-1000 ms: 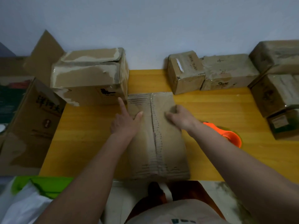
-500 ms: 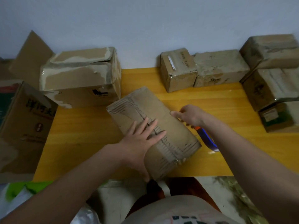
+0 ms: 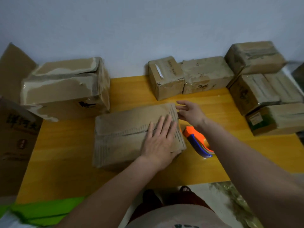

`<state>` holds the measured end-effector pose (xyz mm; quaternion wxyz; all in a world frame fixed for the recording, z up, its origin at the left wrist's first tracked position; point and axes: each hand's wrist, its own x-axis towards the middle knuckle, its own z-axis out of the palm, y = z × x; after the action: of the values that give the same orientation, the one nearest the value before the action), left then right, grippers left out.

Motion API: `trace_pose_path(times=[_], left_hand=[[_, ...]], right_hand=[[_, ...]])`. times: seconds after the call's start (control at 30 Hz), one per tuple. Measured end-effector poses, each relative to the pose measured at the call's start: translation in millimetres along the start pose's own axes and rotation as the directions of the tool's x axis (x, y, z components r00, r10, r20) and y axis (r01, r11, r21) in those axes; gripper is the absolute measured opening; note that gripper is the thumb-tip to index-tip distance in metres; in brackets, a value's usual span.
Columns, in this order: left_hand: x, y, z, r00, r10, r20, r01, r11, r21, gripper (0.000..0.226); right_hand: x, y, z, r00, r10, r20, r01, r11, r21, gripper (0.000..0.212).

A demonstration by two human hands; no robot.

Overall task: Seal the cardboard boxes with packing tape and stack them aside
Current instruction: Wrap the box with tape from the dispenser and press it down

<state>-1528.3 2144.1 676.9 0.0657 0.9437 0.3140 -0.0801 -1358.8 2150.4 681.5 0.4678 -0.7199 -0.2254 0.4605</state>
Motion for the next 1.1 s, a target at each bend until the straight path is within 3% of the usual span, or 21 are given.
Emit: trace_pose_path(times=[0.1, 0.13, 0.2, 0.23, 0.3, 0.43, 0.5, 0.6, 0.67, 0.8, 0.93, 1.03, 1.1], left_hand=[[16, 8, 2, 0.999, -0.031, 0.027, 0.033, 0.998, -0.060, 0.085], [21, 12, 2, 0.997, -0.068, 0.026, 0.069, 0.995, -0.066, 0.083], [29, 18, 2, 0.993, -0.112, 0.026, 0.114, 0.991, -0.067, 0.080], [33, 20, 1, 0.992, -0.123, 0.027, 0.125, 0.990, -0.065, 0.080], [39, 22, -1, 0.990, -0.136, 0.031, 0.137, 0.989, -0.050, 0.080], [44, 25, -1, 0.989, -0.146, 0.034, 0.147, 0.988, -0.043, 0.081], [42, 24, -1, 0.991, -0.132, 0.009, 0.132, 0.991, -0.018, 0.082], [37, 25, -1, 0.994, -0.105, -0.002, 0.105, 0.994, 0.031, 0.080], [39, 27, -2, 0.993, -0.118, 0.011, 0.117, 0.993, 0.022, 0.078], [45, 35, -4, 0.987, -0.155, 0.036, 0.154, 0.988, 0.020, 0.074], [44, 44, -9, 0.981, -0.188, 0.041, 0.188, 0.982, 0.003, 0.073], [42, 43, -18, 0.978, -0.193, 0.077, 0.208, 0.932, -0.296, 0.072], [51, 34, -28, 0.964, -0.265, -0.014, 0.206, 0.777, -0.594, 0.048]], right_hand=[[6, 0, -9, 1.000, -0.020, -0.005, 0.021, 1.000, 0.023, 0.032], [8, 4, -14, 0.998, -0.030, -0.055, 0.026, 0.998, -0.061, 0.028], [8, 19, -27, 0.985, -0.063, -0.162, -0.009, 0.914, -0.406, 0.021], [4, 31, -35, 0.978, -0.063, -0.200, -0.061, 0.827, -0.559, 0.023], [-8, 56, -50, 0.967, 0.005, -0.255, -0.190, 0.681, -0.707, 0.044], [-20, 104, -60, 0.946, 0.199, -0.255, -0.323, 0.527, -0.786, 0.089], [-21, 120, -58, 0.946, 0.254, -0.201, -0.302, 0.467, -0.831, 0.089], [-22, 132, -61, 0.968, 0.195, -0.160, -0.230, 0.425, -0.875, 0.064], [-21, 131, -65, 0.977, 0.138, -0.164, -0.211, 0.500, -0.840, 0.048], [-16, 109, -84, 0.979, 0.037, -0.200, -0.152, 0.783, -0.603, 0.026], [-21, 79, -112, 0.999, -0.034, 0.006, 0.035, 0.964, -0.262, 0.017], [-32, 55, -128, 0.974, -0.109, 0.200, 0.130, 0.987, -0.094, 0.018], [-38, 44, -136, 0.941, -0.141, 0.308, 0.169, 0.983, -0.065, 0.021]])
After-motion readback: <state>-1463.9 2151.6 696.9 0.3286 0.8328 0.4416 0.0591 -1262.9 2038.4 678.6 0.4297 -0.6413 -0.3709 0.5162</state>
